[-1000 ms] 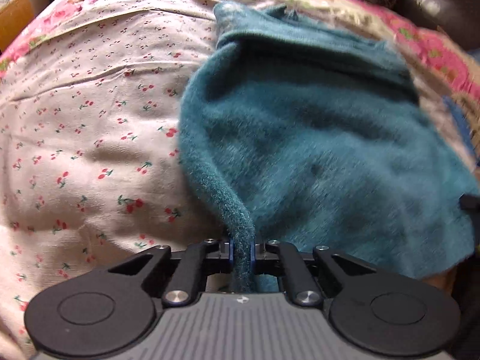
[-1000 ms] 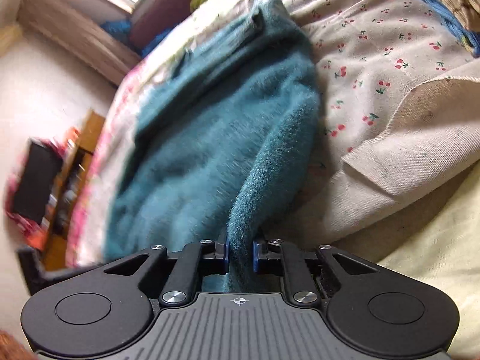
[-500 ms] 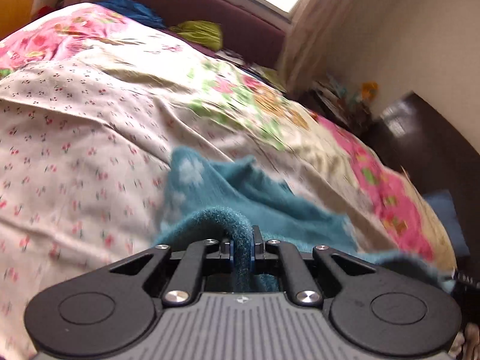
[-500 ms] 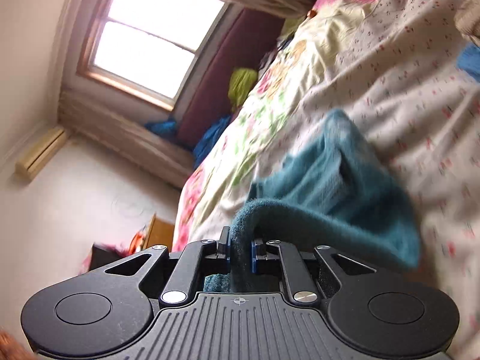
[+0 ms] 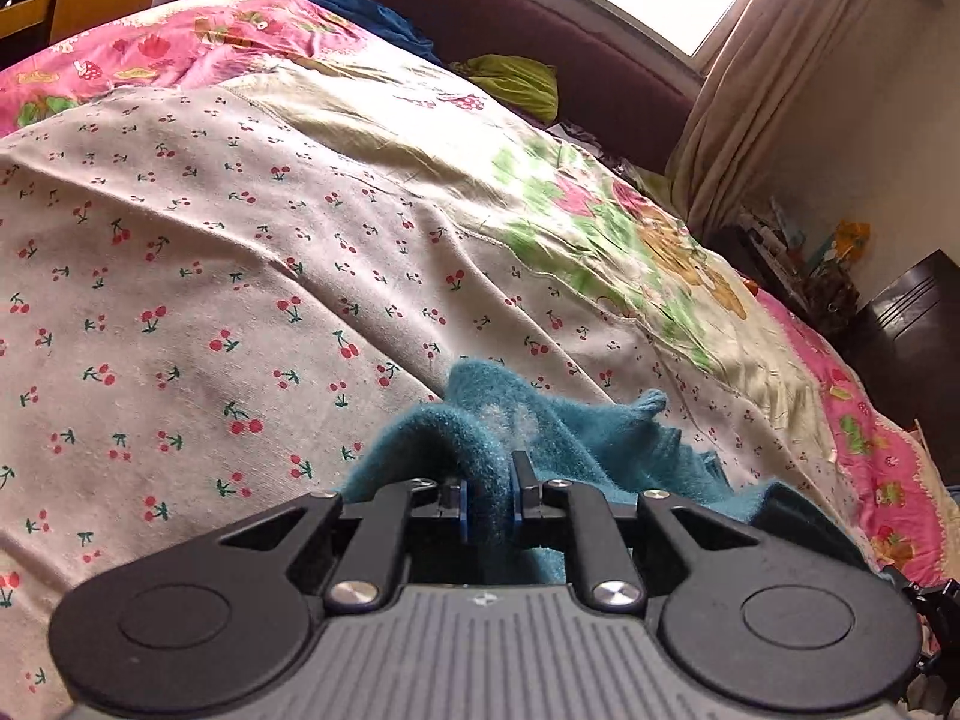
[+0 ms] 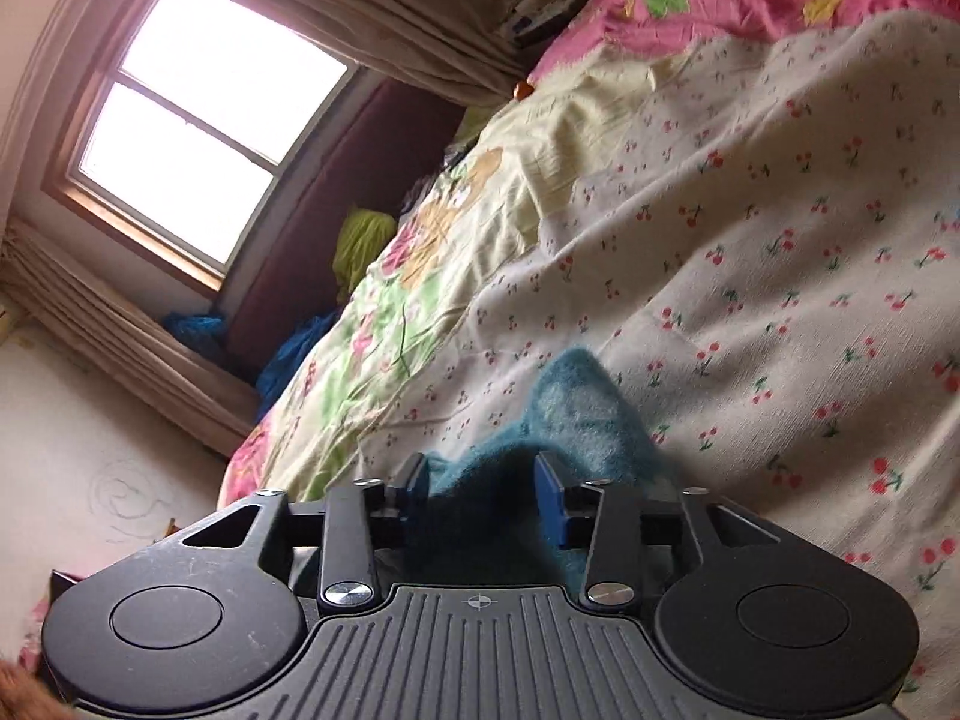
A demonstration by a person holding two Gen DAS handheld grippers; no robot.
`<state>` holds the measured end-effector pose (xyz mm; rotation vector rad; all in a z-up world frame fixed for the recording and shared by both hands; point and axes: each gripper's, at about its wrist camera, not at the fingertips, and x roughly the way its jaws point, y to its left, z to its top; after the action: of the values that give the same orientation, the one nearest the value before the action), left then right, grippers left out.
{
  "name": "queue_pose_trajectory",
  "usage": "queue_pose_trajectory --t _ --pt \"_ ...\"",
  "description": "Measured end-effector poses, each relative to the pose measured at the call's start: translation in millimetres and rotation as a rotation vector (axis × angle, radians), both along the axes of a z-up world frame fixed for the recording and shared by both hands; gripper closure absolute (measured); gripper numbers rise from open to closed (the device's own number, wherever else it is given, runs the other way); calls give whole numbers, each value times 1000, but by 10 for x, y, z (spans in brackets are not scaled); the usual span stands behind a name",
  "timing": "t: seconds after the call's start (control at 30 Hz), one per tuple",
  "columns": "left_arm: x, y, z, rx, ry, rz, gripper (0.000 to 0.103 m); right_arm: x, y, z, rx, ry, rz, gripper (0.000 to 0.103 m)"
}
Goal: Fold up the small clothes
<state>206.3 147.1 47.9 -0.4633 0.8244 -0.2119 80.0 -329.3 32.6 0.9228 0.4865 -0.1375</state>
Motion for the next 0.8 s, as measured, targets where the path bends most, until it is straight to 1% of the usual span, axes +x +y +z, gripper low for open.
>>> queue_pose_trajectory --t 0.03,0.1,0.17,0.27,0.33,0.4,0.5,0.53,0.57,0.6,0.67,0.73,0.77,0.8 --pt "15 2 6 -2 11 5 76 -9 -16 37 -15 -5 -1 48" --pt "61 4 -2 -33 35 29 75 -15 -34 84 -16 -14 6 48" --pt "137 50 -50 -112 89 69 74 -15 -8 133 -45 -6 23 48" --pt "181 106 -77 -186 105 97 73 -37 102 179 -175 24 46 48" --pt "219 182 -144 -263 144 125 69 -57 182 153 -254 58 64 48" --pt "279 286 -257 -354 200 170 68 -82 235 87 -310 98 77 48" --pt "347 415 -417 -492 264 225 67 -147 282 -8 -361 129 89 48" --pt "362 438 -459 -526 279 239 65 -169 298 -46 -373 136 101 48" --pt "373 444 -482 -541 284 245 64 -185 317 -78 -383 146 110 48" --pt "385 435 -481 -536 284 243 64 -193 335 -106 -390 154 119 48" --pt "402 389 -445 -493 271 221 63 -203 366 -151 -401 167 144 49" --pt "440 294 -365 -398 263 185 63 -220 395 -153 -414 164 162 58" --pt "451 255 -324 -361 256 170 63 -230 407 -138 -424 165 165 61" --pt "463 230 -296 -334 250 158 63 -239 413 -121 -430 170 166 68"
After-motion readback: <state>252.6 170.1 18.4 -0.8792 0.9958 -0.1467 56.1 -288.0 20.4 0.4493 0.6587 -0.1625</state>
